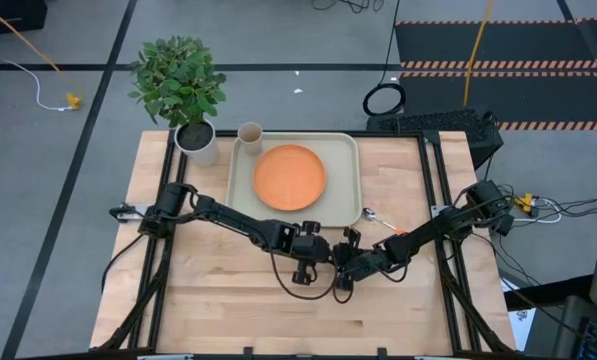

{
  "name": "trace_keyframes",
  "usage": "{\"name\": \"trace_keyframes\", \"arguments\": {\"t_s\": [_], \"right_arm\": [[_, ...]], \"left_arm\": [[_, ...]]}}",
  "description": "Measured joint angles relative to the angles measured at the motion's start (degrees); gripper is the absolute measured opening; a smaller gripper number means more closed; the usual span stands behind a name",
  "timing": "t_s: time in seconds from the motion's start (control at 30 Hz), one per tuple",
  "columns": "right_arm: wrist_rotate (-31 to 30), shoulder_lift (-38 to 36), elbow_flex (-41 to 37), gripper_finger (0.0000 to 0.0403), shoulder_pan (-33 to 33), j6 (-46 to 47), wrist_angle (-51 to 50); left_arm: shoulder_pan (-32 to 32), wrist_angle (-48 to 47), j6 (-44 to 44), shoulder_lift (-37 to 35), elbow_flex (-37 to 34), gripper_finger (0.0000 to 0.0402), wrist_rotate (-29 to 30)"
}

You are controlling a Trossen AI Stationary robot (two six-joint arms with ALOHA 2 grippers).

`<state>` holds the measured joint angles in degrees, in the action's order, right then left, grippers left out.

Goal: Pick and place plate/cup/fork/spoon on tray
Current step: Put the orange fork on the right side of the brown tray

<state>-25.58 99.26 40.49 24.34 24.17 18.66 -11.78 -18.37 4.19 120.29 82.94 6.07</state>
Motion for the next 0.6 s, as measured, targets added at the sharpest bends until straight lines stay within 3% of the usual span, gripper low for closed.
{"name": "trace_keyframes", "arguments": {"t_s": [0.17, 0.4, 0.6], "right_arm": [[0.14, 0.0, 0.01, 0.0009, 0.0, -0.1, -0.01], [0.24, 0.0, 0.01, 0.0011, 0.02, -0.05, -0.08], [0.18, -1.06, 0.02, 0.0005, -0.14, -0.85, -0.33]], "left_arm": [[0.01, 0.03, -0.03, -0.02, 0.0, 0.0022, 0.18], [-0.01, 0.5, -0.27, -0.02, 0.0, 0.0029, 0.15], [-0.21, -4.24, -4.73, -3.49, 0.15, 0.0085, -0.5]]}}
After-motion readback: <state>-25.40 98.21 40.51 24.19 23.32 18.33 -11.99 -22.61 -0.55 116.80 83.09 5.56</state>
